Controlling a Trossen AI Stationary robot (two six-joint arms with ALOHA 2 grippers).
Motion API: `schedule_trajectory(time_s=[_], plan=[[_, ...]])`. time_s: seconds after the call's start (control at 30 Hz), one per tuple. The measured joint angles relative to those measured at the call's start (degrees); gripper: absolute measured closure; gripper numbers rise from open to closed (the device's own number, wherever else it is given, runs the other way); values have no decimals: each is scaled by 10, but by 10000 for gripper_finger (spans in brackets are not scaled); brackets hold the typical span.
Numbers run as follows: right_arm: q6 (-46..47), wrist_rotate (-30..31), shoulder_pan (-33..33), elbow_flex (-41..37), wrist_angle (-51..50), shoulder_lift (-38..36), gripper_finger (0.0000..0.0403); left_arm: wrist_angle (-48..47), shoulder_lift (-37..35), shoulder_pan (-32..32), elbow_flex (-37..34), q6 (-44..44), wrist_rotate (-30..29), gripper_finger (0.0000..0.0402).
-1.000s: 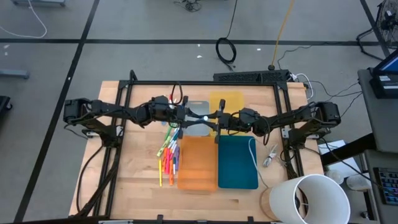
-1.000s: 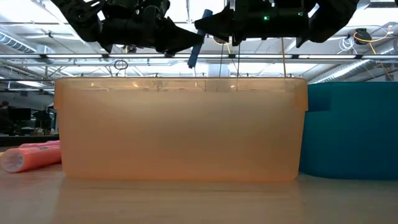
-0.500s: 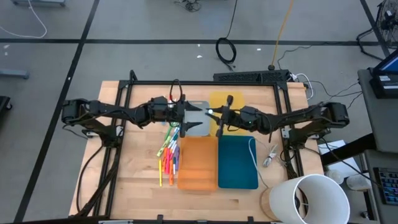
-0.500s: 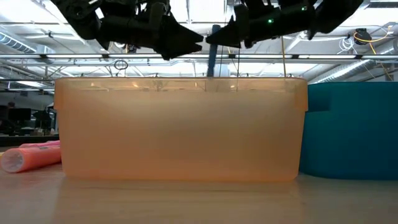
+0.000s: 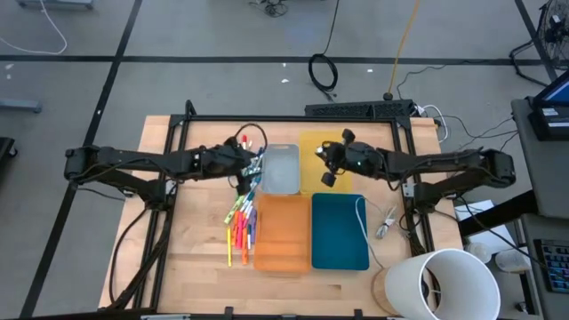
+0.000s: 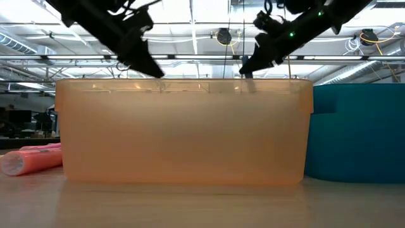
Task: Pick & Place Markers
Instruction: Put the blue highlighter pen into the yellow bin
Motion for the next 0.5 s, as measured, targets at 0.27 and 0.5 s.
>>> schedule_trajectory(time_s=[0.27,0.5], plan=[[28,-91,-29,0,-17,4,337,-99,11,2,-1,-66,-78,123],[41,-90,-29,0,-38,4,316,-97,7,2,0,-71,-82,128]])
